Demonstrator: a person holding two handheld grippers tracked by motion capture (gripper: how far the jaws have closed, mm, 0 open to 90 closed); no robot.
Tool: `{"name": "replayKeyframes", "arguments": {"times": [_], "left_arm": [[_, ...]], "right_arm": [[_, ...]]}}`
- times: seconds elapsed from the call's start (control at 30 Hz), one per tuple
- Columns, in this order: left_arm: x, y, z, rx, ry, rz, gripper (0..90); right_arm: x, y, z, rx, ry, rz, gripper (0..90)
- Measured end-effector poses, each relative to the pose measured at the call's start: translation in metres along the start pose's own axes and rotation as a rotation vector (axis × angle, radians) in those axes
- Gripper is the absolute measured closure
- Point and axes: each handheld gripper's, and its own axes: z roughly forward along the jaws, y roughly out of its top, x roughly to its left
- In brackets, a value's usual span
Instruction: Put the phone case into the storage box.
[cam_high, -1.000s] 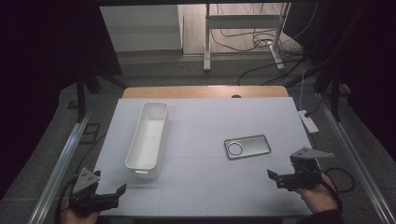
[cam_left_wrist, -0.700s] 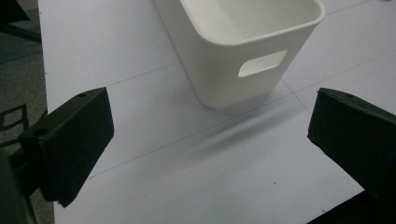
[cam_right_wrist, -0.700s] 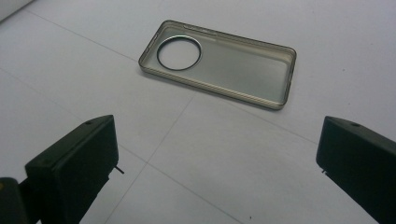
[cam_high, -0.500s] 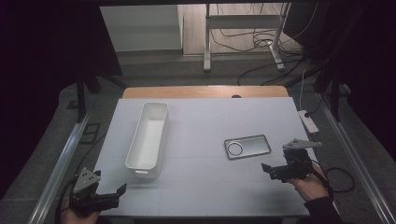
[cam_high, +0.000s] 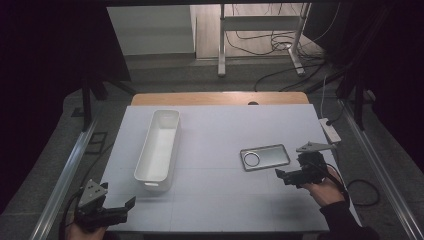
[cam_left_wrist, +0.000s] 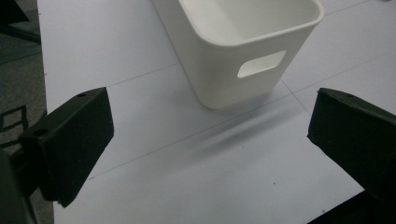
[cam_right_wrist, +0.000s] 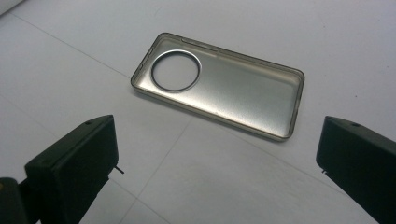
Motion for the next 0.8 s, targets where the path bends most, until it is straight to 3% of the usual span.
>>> {"name": "replayKeyframes", "arguments": {"times": [0.8], "left_arm": [[0.000,0.000,0.000,-0.005,-0.002,-0.001,1.1]], "right_arm": [[-0.005,0.024,0.032,0.020,-0.005,-0.024,0.0]]}}
